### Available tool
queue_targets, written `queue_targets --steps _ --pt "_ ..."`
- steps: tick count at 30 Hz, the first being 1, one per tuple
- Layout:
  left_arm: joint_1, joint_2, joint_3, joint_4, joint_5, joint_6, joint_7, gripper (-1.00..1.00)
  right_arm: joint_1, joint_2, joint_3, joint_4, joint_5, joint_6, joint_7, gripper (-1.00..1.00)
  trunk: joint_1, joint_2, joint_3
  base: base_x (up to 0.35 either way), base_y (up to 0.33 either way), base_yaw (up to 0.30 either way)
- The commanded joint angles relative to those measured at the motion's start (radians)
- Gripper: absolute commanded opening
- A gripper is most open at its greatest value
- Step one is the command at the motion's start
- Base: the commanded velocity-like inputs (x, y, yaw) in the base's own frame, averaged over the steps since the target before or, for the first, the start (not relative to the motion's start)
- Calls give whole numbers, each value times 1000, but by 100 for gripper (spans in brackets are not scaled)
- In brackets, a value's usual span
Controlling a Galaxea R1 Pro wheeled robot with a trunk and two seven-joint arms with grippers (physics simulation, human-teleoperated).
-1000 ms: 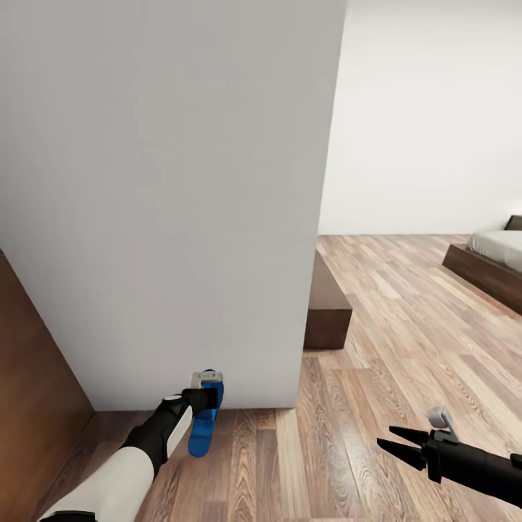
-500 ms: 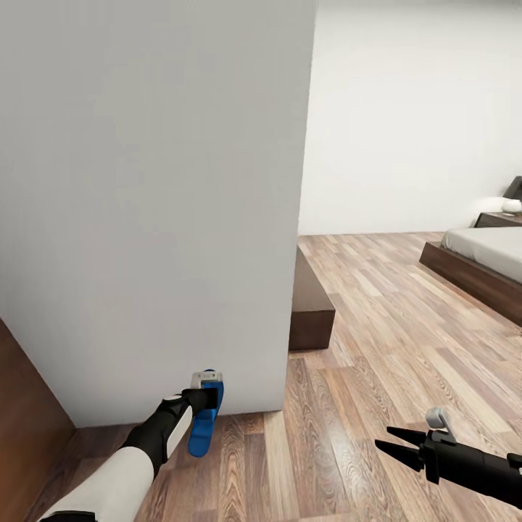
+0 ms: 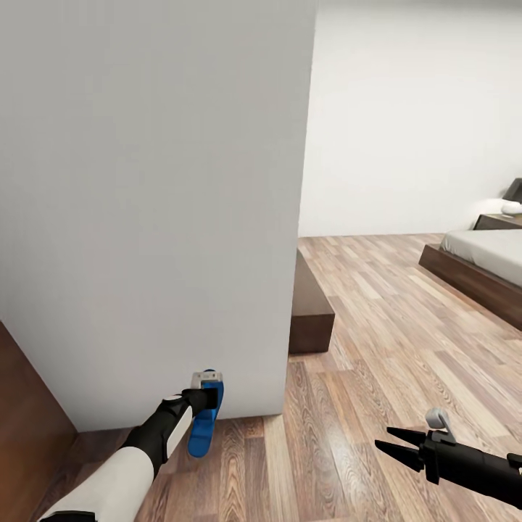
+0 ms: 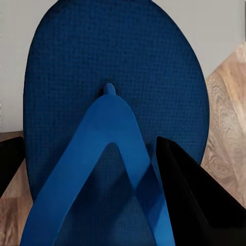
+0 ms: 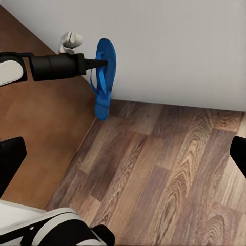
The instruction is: In the bedroom, move the book from the bed onto either nightstand, and place the two sandals side by side next to the bed.
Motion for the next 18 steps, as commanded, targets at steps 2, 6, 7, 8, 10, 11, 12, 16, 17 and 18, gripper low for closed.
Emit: queue_targets --steps 2,6,7,8,10,11,12,16,17,18 --pt "0 0 1 -2 1 6 -3 -100 0 -1 0 0 -3 7 1 100 -8 14 5 0 0 0" --pt "0 0 1 -2 2 6 -3 -100 0 -1 0 0 -3 7 1 100 -23 42 18 0 0 0" --pt "0 0 1 -2 2 6 -3 -100 0 -1 0 0 -3 7 1 100 -27 49 21 0 0 0" --pt "0 0 2 -2 2 7 -4 -100 0 -1 0 0 -3 7 1 100 -31 56 24 0 0 0" --pt "0 0 2 2 2 8 -3 -100 0 -1 0 0 -3 7 1 100 -39 70 30 0 0 0" --pt "0 0 2 7 2 9 -3 -100 -1 -1 0 0 -2 7 1 100 -42 77 34 0 0 0" --pt "0 0 2 17 2 9 -3 -100 0 -1 0 0 -2 7 1 100 -46 84 37 0 0 0" --pt "0 0 3 105 8 8 -5 -100 0 -1 0 0 -2 6 1 100 -62 112 49 0 0 0" --pt "0 0 3 135 9 6 -5 -100 -1 -1 0 0 -2 6 1 100 -65 119 52 0 0 0" --pt "0 0 4 145 10 4 -5 -100 -1 -1 0 0 -2 6 1 100 -69 126 56 0 0 0"
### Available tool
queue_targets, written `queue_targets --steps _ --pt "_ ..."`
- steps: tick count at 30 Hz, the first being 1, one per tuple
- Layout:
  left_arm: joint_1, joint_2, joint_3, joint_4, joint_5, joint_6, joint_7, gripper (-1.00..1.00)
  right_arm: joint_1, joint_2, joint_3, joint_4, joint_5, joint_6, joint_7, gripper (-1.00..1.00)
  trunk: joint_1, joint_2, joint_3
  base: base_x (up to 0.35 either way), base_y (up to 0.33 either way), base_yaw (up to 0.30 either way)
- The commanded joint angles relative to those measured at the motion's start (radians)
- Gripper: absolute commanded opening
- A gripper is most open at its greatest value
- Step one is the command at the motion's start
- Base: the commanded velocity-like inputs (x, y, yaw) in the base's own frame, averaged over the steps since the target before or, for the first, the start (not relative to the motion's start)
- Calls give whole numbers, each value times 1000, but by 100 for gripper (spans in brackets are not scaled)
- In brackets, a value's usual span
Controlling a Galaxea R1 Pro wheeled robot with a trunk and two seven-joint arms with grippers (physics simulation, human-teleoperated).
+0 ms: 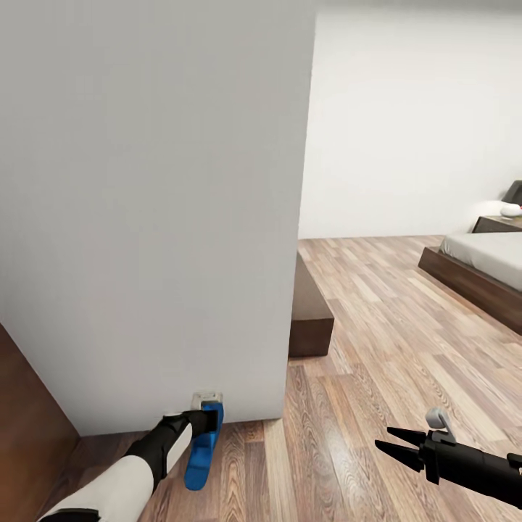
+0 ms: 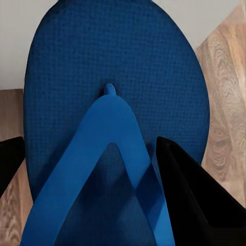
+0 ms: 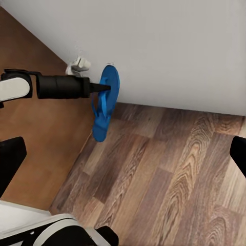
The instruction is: In the bedroom, move the book from the bed onto either nightstand, and place the two sandals side by side next to the bed.
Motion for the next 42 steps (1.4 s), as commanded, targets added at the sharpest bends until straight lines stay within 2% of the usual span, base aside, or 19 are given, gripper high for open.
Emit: queue_targets --steps 1,11,18,26,31,42 --pt "0 0 1 7 3 4 -3 -100 -1 0 0 0 -4 7 1 100 -4 7 2 0 0 0" --pt "5 1 1 40 1 -2 -3 -100 0 0 0 0 -4 5 1 100 -42 77 34 0 0 0" --pt "7 1 1 43 1 -3 -2 -100 0 0 0 0 -6 -39 1 100 -69 126 56 0 0 0" --pt "8 0 2 53 2 -5 -2 -100 -1 1 0 0 -6 -47 1 100 -100 182 81 0 0 0" --pt "9 0 3 116 5 -48 -2 -100 0 1 0 0 -7 -48 1 100 -119 217 96 0 0 0" --pt "13 1 6 143 5 -74 -2 -100 0 1 13 1 -7 -49 1 100 -161 294 131 0 0 -2"
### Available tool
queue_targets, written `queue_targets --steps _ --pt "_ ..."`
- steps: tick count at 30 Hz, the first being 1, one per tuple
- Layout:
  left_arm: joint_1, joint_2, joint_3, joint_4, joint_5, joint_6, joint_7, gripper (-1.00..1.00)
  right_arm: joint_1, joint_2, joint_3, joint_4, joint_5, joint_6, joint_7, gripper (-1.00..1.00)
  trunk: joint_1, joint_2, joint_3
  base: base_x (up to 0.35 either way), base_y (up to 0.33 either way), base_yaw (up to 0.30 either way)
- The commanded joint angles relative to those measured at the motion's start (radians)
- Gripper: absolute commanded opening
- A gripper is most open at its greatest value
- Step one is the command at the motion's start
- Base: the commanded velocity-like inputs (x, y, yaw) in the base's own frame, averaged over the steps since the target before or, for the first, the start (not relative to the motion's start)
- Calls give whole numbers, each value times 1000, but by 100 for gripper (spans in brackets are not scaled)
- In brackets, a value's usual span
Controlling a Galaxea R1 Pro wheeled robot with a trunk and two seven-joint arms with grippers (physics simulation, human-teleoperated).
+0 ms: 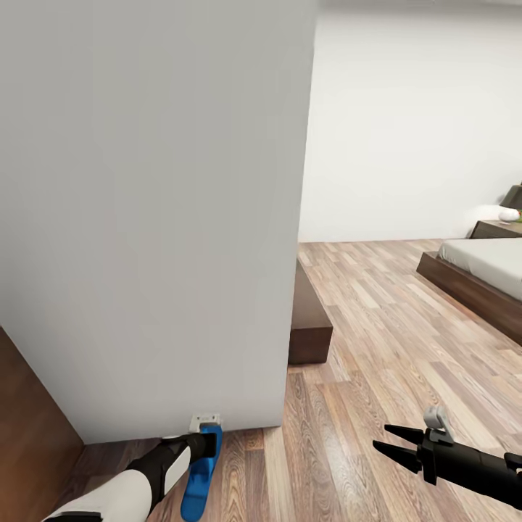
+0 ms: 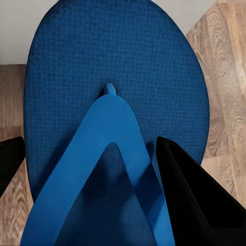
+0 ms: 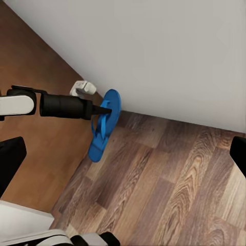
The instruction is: In the bedroom, move the book from the bed onto either nightstand, and place the two sandals side by side next to the bed.
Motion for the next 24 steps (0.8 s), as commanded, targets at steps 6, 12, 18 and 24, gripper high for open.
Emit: queue_targets --steps 6,12,18,24 --pt "4 0 1 -1 3 5 -3 -100 -1 0 1 0 -4 7 1 100 -23 42 18 0 0 -167" --pt "5 -1 0 -1 0 5 -2 -100 -1 0 1 0 -4 7 1 100 -46 84 37 0 0 -259" --pt "5 -1 0 -1 0 5 -2 -100 -1 0 1 0 -4 7 1 100 -69 126 56 0 0 -132" --pt "5 -1 0 -1 -1 5 -2 -100 -1 0 23 0 -4 7 1 100 -92 168 74 0 0 -8"
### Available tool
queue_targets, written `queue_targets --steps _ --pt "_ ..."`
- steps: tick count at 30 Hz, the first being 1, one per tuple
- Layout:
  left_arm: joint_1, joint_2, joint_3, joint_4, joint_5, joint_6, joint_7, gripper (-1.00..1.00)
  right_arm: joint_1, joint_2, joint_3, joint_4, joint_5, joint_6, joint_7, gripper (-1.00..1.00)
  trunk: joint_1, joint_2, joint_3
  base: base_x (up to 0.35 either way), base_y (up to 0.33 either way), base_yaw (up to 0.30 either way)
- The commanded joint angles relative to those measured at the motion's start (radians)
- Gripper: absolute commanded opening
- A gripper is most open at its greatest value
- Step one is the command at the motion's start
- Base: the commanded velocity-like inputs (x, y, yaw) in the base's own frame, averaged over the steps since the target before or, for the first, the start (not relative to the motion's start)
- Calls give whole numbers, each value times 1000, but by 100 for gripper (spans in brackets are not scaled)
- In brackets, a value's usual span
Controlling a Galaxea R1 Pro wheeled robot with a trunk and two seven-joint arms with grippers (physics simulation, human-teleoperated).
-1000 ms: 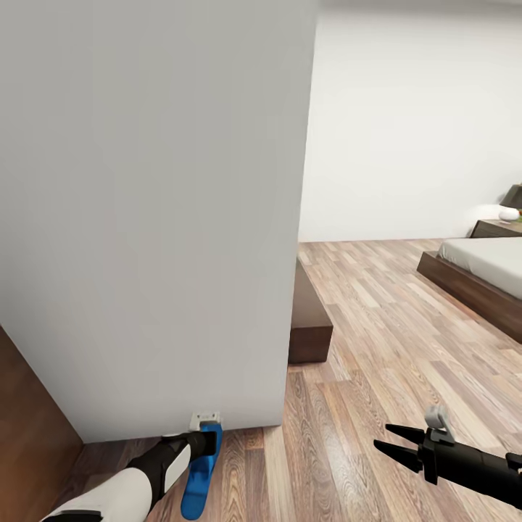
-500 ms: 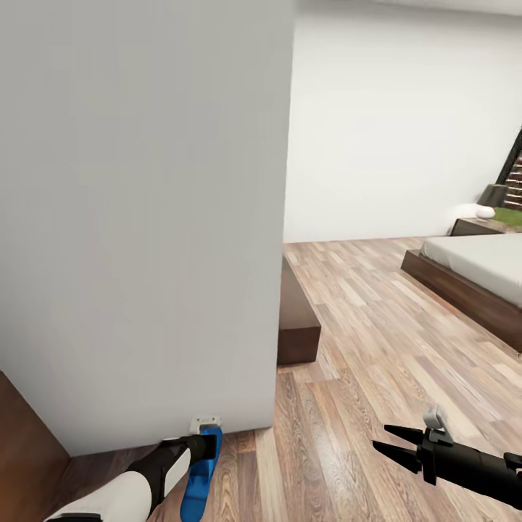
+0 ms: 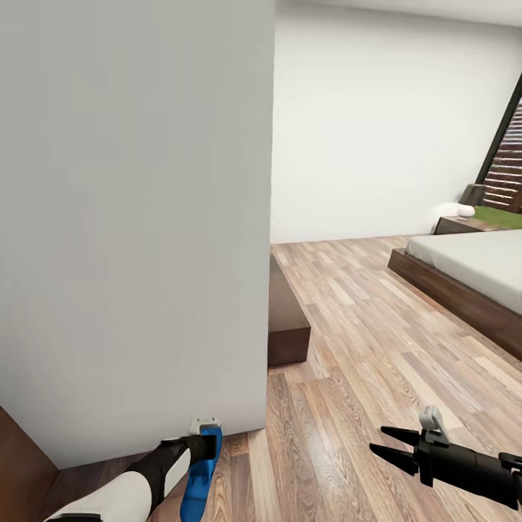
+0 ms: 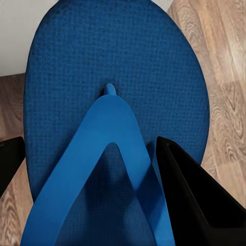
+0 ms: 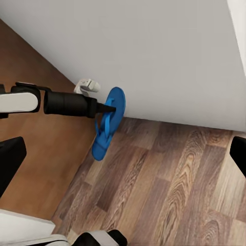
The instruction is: In the bedroom, move the book from the bed onto either nightstand, and place the two sandals side by side next to the bed.
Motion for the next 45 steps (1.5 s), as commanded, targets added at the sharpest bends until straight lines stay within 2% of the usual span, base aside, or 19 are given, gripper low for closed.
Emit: queue_targets --steps 1,16,24,31,39,45 --pt "0 0 1 -2 2 6 -4 -100 0 0 1 0 -4 8 1 100 -4 7 2 0 0 -3" --pt "0 0 1 -2 2 6 -4 -100 -1 0 4 2 -4 7 -1 100 -61 112 50 0 0 -9" --pt "0 0 0 -2 1 6 -4 -100 0 6 5 2 -6 7 -39 100 -92 168 79 0 0 -206" --pt "0 0 0 -2 1 6 -4 -100 -1 7 4 2 -7 7 -46 100 -119 217 102 0 0 -127" --pt "0 0 0 -2 1 5 -4 -100 0 8 46 2 -4 6 -49 100 -150 273 127 0 0 -8" --pt "0 0 0 -2 0 6 -4 -100 -1 7 52 2 -4 6 -49 100 -173 315 146 0 0 -1"
